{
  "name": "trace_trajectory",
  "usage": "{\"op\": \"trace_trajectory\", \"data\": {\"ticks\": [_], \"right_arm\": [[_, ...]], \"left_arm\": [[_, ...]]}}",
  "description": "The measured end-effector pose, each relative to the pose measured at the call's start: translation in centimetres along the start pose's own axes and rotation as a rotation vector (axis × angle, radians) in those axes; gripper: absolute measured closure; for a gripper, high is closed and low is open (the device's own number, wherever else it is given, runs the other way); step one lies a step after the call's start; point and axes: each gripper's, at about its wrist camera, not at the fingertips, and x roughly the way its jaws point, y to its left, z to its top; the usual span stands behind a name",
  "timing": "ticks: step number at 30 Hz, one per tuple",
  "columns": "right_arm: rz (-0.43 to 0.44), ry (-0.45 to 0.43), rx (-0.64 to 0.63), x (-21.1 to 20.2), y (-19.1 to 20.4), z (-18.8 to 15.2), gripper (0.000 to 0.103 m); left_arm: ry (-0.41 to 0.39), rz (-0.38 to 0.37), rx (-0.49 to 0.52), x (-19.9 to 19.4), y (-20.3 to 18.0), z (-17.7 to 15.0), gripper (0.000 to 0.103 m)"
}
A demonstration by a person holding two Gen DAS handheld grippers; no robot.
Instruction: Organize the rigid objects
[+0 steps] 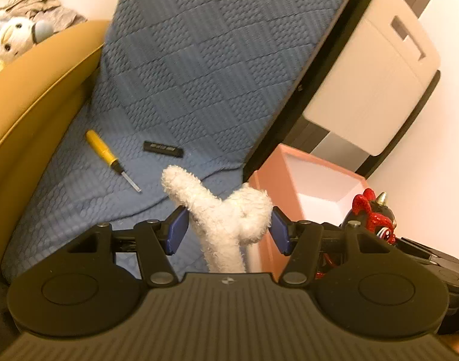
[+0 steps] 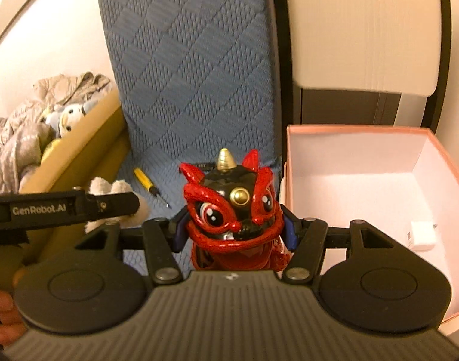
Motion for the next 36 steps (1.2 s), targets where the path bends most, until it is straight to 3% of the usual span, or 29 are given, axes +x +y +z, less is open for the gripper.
{"op": "trace_trajectory", "data": {"ticks": [12, 22, 28, 36], "right_arm": [[-0.017, -0.093, 0.018, -4.1, -3.8, 4.6, 0.041], [-0.067, -0.132, 0.037, -6.6, -8.5, 6.0, 0.041], [-0.101, -0.095, 0.057, -5.6, -11.7, 5.2, 0.041], [-0.137, 0.02, 0.101, -2.1, -16.1, 2.1, 0.041]], "left_arm": [[-0.046, -0.073, 0.042, -0.5, -7.7, 3.2, 0.039], [-0.051, -0.133, 0.079, 1.7, -14.1, 4.2, 0.039], [-0.018, -0.135, 0.096, 4.7, -16.2, 3.3, 0.039], [0.079, -0.093, 0.124, 10.0, -17.6, 0.7, 0.039]]}}
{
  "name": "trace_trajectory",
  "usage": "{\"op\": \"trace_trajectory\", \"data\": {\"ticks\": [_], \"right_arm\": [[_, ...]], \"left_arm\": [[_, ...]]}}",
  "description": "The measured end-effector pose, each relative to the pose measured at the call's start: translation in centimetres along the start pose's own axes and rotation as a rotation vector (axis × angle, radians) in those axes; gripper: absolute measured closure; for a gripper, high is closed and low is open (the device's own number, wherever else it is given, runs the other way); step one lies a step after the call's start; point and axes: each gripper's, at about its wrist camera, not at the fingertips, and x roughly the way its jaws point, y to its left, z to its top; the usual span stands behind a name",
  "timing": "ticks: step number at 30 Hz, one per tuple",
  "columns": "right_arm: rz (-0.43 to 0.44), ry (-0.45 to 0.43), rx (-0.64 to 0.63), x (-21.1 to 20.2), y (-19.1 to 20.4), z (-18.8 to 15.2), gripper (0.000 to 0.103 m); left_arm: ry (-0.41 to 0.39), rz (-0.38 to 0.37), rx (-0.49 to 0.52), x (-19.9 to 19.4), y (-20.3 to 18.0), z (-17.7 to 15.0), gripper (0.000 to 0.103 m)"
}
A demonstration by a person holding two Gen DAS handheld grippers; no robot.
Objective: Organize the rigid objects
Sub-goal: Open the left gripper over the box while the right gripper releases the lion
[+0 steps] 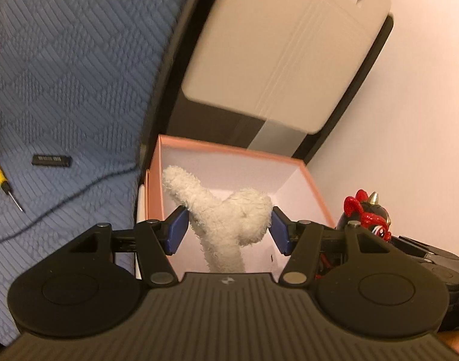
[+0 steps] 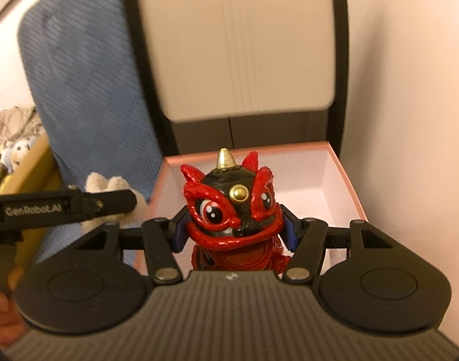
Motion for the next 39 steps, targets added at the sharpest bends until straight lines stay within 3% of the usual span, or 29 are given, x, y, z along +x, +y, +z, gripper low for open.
{"op": "trace_trajectory", "data": {"ticks": [10, 21, 32, 34, 39], "right_arm": [[-0.027, 0.143, 0.056, 4.7, -4.0, -4.1, 0.041], [-0.034, 0.257, 0.112, 8.6, -5.9, -6.5, 0.041], [-0.049, 0.277, 0.109, 9.1, -5.4, -6.2, 0.038], [-0.068, 0.267, 0.097, 8.9, -5.2, -6.0, 0.035], [-0.059, 0.207, 0.096, 6.9, -4.4, -4.7, 0.037]], "left_arm": [[0.136, 0.031, 0.043, 6.7, -1.6, -3.7, 0.039], [0.193, 0.052, 0.044, 9.8, -1.3, -5.9, 0.039], [0.186, 0.061, 0.038, 9.3, -1.4, -5.9, 0.038], [0.173, 0.058, 0.036, 8.7, -1.2, -5.7, 0.035], [0.129, 0.041, 0.035, 6.6, -1.0, -5.0, 0.034]]}}
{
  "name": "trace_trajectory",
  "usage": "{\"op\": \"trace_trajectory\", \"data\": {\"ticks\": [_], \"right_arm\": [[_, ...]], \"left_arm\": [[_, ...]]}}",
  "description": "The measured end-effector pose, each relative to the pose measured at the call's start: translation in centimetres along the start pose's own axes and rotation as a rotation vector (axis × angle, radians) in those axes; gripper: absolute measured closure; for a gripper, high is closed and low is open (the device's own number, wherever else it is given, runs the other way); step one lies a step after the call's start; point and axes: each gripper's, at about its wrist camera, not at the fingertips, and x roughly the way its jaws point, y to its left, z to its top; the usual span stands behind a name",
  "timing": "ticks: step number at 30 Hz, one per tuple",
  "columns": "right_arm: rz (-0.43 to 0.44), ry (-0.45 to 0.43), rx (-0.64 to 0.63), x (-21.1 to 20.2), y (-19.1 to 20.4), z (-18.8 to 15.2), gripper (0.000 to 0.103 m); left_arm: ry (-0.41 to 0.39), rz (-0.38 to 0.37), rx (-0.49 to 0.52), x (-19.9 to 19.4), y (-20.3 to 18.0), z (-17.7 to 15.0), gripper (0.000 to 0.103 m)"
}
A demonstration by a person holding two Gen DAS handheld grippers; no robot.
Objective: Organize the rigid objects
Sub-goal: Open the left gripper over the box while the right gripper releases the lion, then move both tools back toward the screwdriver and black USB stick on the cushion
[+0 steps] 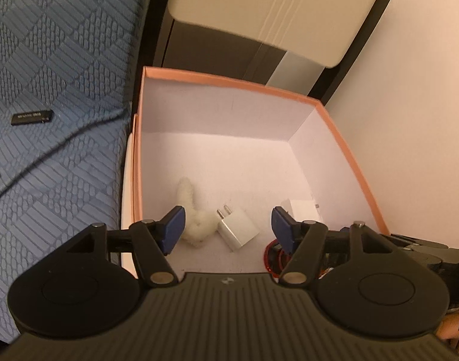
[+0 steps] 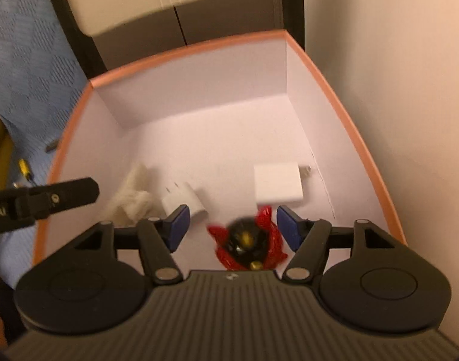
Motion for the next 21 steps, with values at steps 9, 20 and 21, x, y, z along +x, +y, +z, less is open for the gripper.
{"op": "trace_trajectory", "data": {"ticks": [9, 20, 21], "right_arm": [[0.051, -0.156, -0.028, -5.3, 3.4, 1.4, 0.037], [0.093, -0.304, -0.083, -10.4, 9.2, 1.9, 0.037], [0.093, -0.315, -0.095, -10.8, 9.9, 1.8, 0.037]], "left_arm": [[-0.138, -0.001, 0.027, -6.4, 1.4, 1.3, 0.034], [-0.334, -0.004, 0.008, -15.3, 6.2, 2.0, 0.034], [-0.345, -0.001, 0.008, -15.9, 6.7, 1.9, 0.034]]}}
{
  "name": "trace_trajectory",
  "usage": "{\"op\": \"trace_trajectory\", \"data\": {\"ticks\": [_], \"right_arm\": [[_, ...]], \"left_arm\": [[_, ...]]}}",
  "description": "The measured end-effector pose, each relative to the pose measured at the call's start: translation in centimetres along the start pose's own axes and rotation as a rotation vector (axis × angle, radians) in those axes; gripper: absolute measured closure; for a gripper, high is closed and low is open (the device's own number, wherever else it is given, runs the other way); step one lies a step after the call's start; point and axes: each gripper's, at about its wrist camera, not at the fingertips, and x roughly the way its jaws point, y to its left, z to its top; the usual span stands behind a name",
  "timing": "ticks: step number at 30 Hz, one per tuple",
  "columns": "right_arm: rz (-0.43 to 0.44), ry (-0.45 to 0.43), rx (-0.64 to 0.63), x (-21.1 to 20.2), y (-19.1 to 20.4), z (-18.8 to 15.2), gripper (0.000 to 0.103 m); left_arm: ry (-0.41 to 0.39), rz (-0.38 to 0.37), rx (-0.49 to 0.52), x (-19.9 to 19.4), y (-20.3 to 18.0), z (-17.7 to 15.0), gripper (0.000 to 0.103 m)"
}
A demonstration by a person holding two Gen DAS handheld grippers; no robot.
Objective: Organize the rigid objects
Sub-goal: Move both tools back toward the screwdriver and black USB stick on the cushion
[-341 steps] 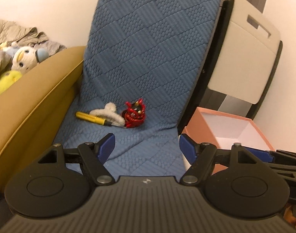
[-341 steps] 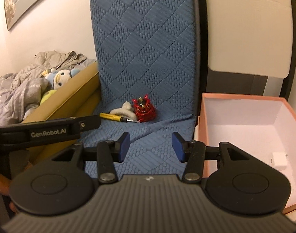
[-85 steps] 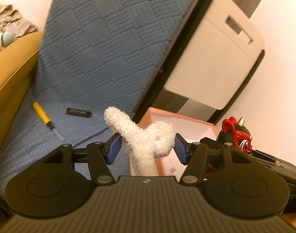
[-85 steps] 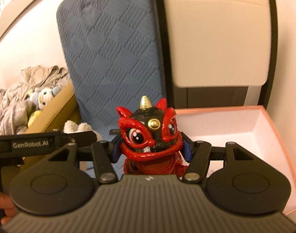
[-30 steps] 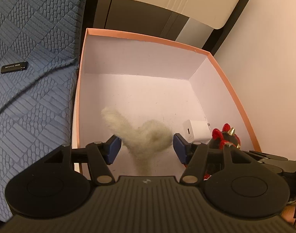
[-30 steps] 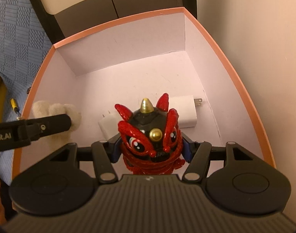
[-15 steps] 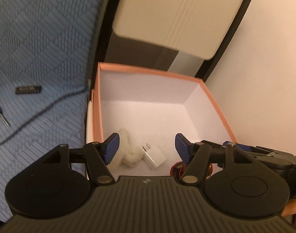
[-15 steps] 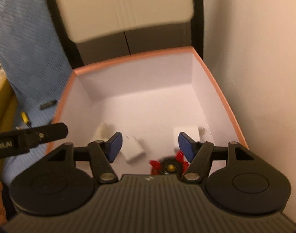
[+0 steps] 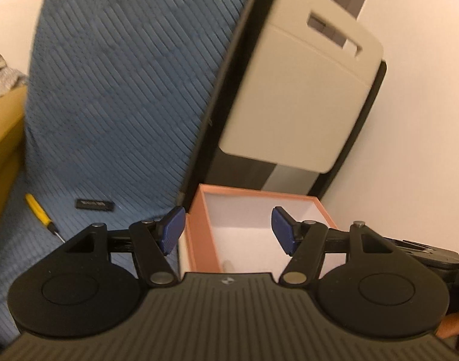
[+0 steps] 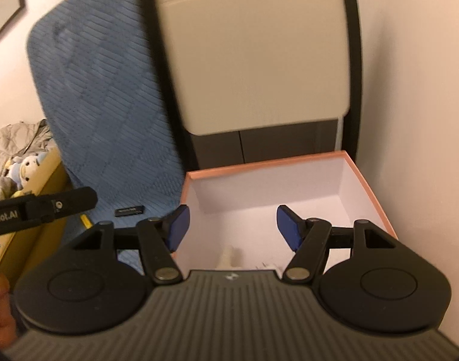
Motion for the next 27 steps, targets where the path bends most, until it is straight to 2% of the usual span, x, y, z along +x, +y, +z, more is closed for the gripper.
{"op": "trace_trajectory", "data": {"ticks": [9, 27], "right_arm": [[0.053, -0.039, -0.062, -0.5, 5.2, -1.2, 0.037], [0.134, -0.008, -0.143, 3.1, 13.3, -5.8, 0.037]], "left_arm": [[-0.054, 0.011, -0.012, -3.9, 4.6, -0.8, 0.034], [-0.062, 0.116, 0.027, -4.1, 12.5, -4.5, 0.034]]}}
